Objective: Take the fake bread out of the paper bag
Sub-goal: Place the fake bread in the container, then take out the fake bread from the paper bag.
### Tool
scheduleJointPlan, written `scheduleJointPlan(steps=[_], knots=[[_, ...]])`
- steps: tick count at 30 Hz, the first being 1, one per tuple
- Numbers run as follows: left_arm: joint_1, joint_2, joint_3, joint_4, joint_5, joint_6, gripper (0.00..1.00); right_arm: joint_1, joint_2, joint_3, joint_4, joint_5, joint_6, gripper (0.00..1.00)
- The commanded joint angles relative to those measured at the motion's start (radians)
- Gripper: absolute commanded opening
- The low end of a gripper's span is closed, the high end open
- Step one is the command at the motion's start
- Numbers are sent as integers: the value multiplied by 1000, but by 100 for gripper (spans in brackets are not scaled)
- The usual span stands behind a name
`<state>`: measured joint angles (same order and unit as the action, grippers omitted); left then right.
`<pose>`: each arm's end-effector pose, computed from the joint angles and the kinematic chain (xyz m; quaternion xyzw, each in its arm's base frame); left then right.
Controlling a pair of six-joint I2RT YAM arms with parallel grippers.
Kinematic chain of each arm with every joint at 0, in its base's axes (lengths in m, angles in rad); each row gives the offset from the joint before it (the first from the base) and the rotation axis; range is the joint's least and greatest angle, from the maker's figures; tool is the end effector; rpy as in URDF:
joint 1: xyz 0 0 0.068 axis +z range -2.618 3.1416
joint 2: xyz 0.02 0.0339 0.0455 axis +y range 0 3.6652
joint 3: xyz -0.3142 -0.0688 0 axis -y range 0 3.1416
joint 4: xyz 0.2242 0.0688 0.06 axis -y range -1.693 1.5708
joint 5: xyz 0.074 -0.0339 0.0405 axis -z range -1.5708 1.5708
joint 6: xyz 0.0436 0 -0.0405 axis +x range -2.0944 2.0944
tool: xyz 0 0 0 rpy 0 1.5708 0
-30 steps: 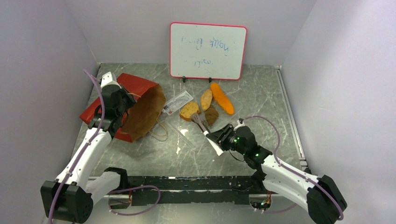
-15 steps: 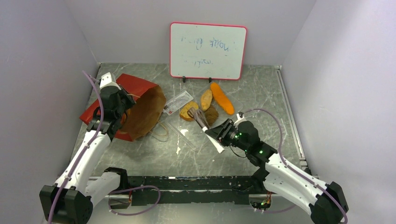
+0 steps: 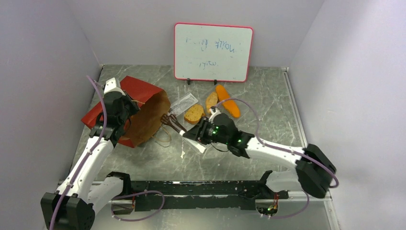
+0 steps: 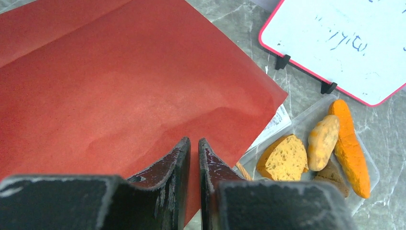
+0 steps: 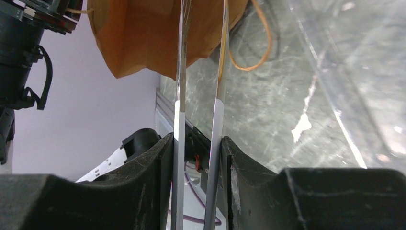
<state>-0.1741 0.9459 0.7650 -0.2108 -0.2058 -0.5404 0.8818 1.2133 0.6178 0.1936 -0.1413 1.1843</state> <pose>0.1743 -0.0216 0.3425 -0.2067 0.8026 -0.1134 0.5480 0.1460 0.1870 0.2859 0.0868 0.8283 0.5028 0.2313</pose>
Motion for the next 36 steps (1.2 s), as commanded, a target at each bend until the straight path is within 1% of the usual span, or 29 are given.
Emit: scheduleJointPlan(steps=[1, 12, 19, 36], knots=[[-5, -28, -21, 15, 32, 12, 7, 40, 157, 89, 163, -51, -5, 36], [-5, -54, -53, -9, 36, -1, 7, 57, 536, 333, 318, -152, 53, 37], [-5, -48, -45, -26, 46, -19, 7, 56, 734, 500, 342, -200, 96, 38], [-5, -62, -13, -60, 69, -11, 7, 52, 958, 693, 285, -239, 130, 43]])
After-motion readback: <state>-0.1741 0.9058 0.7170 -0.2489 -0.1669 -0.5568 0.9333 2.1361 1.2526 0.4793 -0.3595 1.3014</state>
